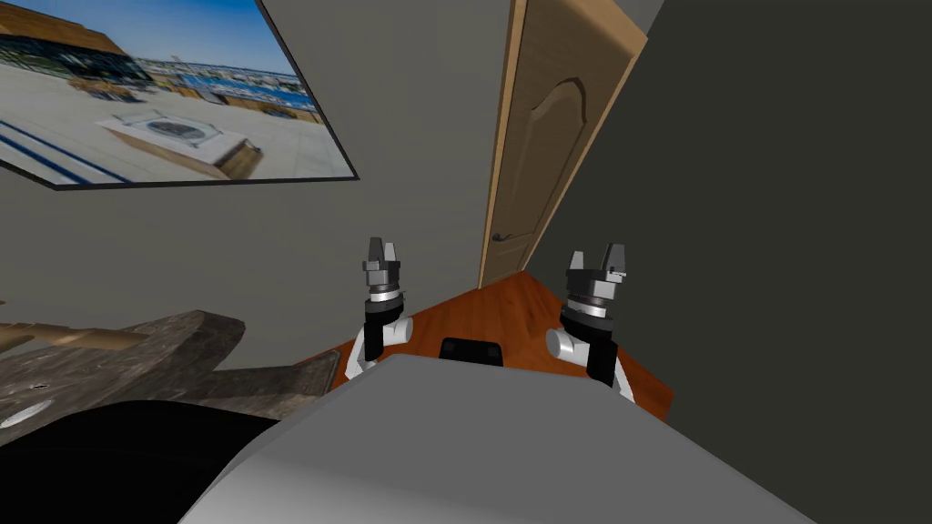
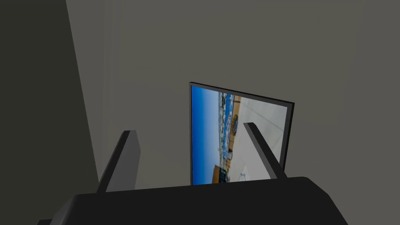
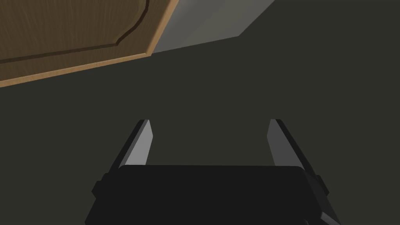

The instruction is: Pull the door open

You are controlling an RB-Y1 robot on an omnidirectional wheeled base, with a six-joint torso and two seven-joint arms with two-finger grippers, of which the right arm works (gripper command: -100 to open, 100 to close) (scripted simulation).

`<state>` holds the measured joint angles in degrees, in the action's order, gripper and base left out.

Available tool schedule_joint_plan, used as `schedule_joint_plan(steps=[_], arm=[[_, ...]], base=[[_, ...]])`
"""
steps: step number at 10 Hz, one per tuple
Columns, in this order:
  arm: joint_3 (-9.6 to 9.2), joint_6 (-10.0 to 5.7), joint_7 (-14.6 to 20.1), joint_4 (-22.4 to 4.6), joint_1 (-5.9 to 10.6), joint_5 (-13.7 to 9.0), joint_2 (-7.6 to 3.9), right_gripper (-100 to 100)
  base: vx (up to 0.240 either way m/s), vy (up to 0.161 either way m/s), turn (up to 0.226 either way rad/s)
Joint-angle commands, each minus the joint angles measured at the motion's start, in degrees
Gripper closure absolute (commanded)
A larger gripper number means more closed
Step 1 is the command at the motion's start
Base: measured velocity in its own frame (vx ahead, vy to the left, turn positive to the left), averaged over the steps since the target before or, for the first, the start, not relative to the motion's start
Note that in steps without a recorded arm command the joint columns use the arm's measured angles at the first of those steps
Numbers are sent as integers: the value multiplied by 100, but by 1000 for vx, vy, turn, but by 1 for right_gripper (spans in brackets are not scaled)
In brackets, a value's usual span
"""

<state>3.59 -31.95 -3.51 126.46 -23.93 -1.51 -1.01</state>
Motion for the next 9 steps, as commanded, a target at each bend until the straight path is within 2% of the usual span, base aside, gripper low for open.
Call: schedule_joint_plan(steps=[1, 5, 6, 7, 8, 9], arm=[[21, -52, 26, -182, 48, -16, -36, -100], [34, -123, 86, -940, 409, -53, -187, -100], [34, -123, 86, -1030, 409, -53, -187, -100], [38, -142, 102, -1208, 508, -63, -227, -100], [38, -142, 102, -1263, 508, -63, -227, -100], [41, -162, 118, -1484, 608, -73, -267, -100]], base=[[58, -55, 45], [63, -70, 130], [54, -64, 64], [51, -59, 118], [38, -50, 54], [44, -55, 105]])
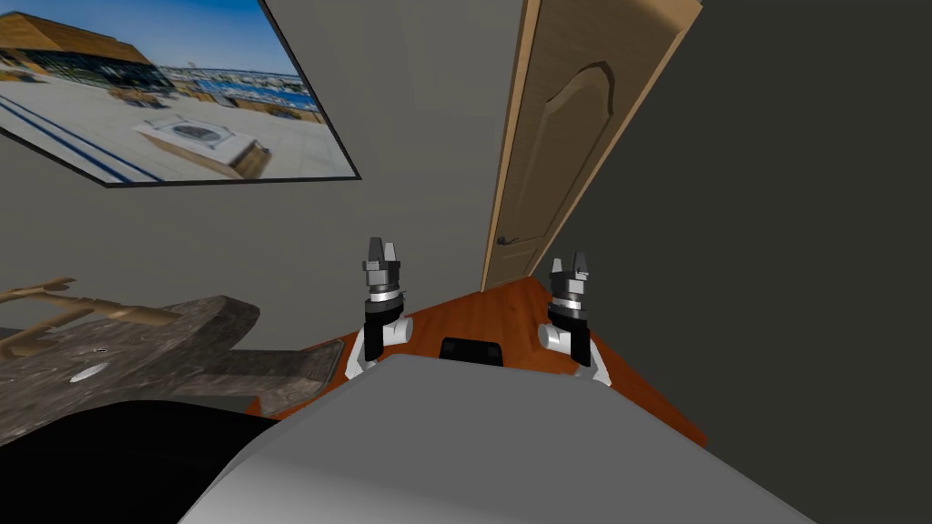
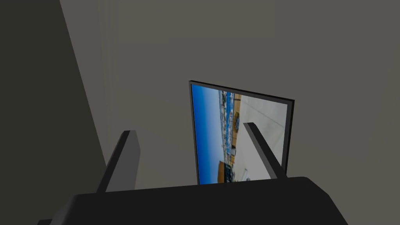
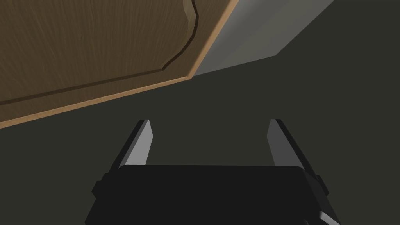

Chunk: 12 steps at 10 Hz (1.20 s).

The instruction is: Pull the door open

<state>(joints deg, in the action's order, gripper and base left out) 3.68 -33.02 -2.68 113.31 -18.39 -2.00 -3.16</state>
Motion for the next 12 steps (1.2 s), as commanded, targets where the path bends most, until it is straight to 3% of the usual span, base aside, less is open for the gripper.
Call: schedule_joint_plan(steps=[1, 2, 5, 7, 10, 12], arm=[[33, -55, 35, -184, 55, -23, -52, -100], [37, -76, 53, -402, 164, -35, -93, -100], [41, -98, 71, -699, 274, -46, -134, -100], [49, -142, 108, -1106, 498, -68, -216, -100], [53, -165, 127, -1500, 615, -80, -258, -100], [61, -211, 165, -1908, 849, -104, -340, -100]], base=[[37, -49, 58], [34, -57, 108], [39, -60, 86], [52, -84, 164], [38, -65, 79], [39, -76, 160]])
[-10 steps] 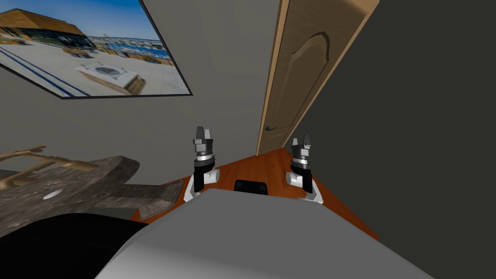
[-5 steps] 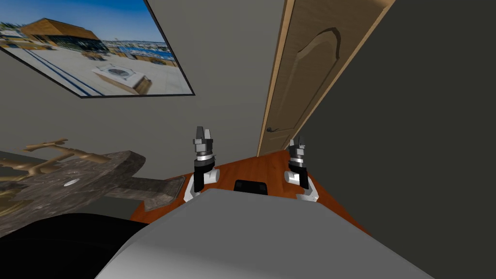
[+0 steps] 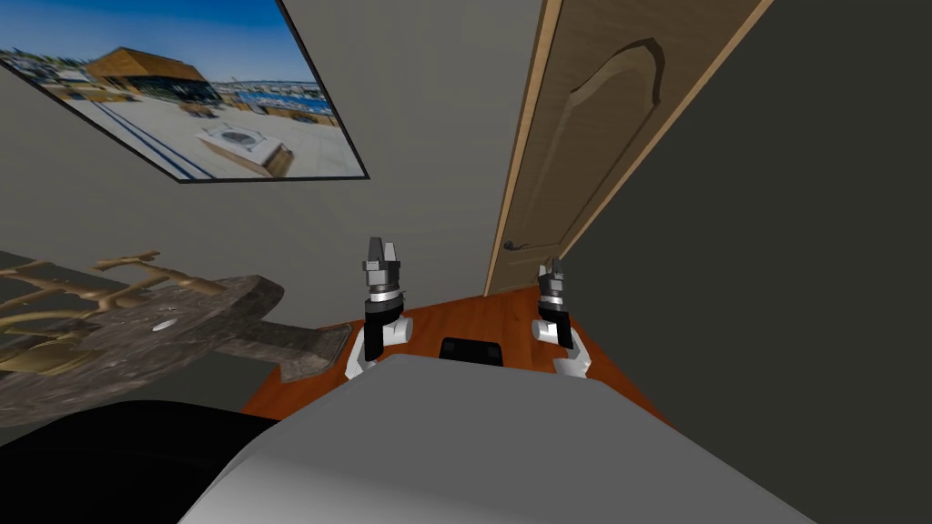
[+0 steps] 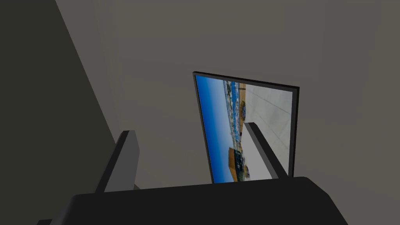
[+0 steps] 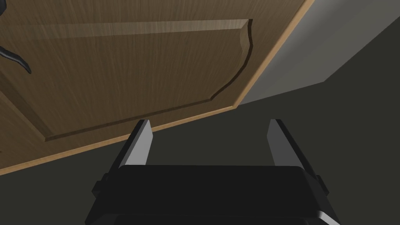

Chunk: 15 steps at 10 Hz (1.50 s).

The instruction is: Pull the door open

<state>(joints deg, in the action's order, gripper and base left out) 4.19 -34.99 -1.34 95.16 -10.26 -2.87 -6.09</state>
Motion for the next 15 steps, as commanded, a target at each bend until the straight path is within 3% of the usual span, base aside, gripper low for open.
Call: schedule_joint_plan(steps=[1, 2, 3, 4, 7, 8, 9, 10, 11, 12, 13, 15], arm=[[9, -14, 32, -237, 36, -16, -47, -100], [14, -37, 51, -487, 156, -28, -88, -100], [14, -37, 51, -519, 156, -28, -88, -100], [18, -61, 71, -751, 276, -40, -128, -100], [22, -84, 91, -1083, 396, -52, -169, -100], [26, -108, 110, -1273, 516, -65, -208, -100], [26, -108, 110, -1364, 516, -65, -208, -100], [31, -132, 130, -1584, 635, -77, -248, -100], [31, -132, 130, -1646, 635, -77, -248, -100], [35, -155, 150, -1851, 755, -89, -287, -100], [35, -155, 150, -1928, 755, -89, -287, -100], [43, -201, 188, -2381, 989, -112, -362, -100]], base=[[44, -83, 74], [30, -82, 134], [28, -62, 69], [41, -67, 134], [29, -57, 86], [29, -70, 137], [26, -64, 71], [28, -62, 90], [21, -58, 84], [34, -64, 158], [30, -62, 75], [34, -96, 152]])
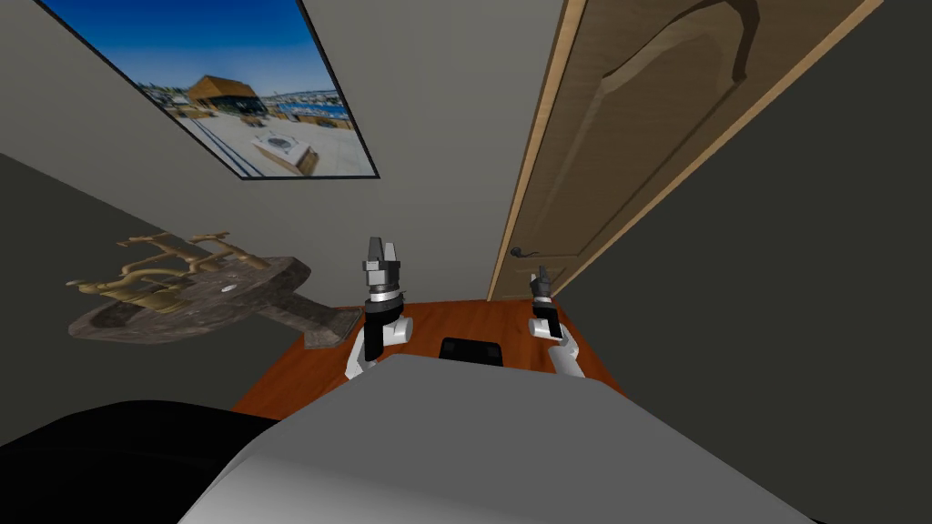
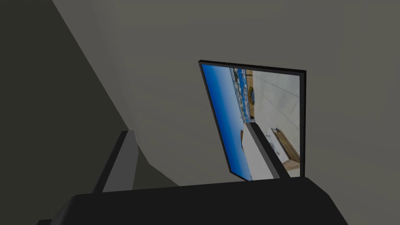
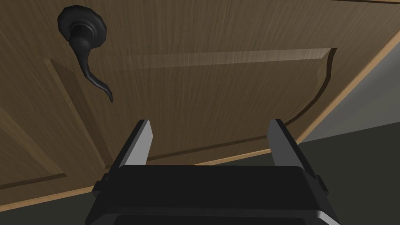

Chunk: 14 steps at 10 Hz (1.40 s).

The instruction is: Pull the door open

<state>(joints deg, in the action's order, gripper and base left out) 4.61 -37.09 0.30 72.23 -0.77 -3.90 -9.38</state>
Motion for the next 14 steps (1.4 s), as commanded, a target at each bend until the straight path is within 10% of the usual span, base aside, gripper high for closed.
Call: schedule_joint_plan(steps=[1, 14], arm=[[2, 10, 24, -184, 39, -9, -33, -100], [32, -158, 164, -2183, 892, -95, -298, -100]], base=[[34, -91, 99], [18, -76, 102]])
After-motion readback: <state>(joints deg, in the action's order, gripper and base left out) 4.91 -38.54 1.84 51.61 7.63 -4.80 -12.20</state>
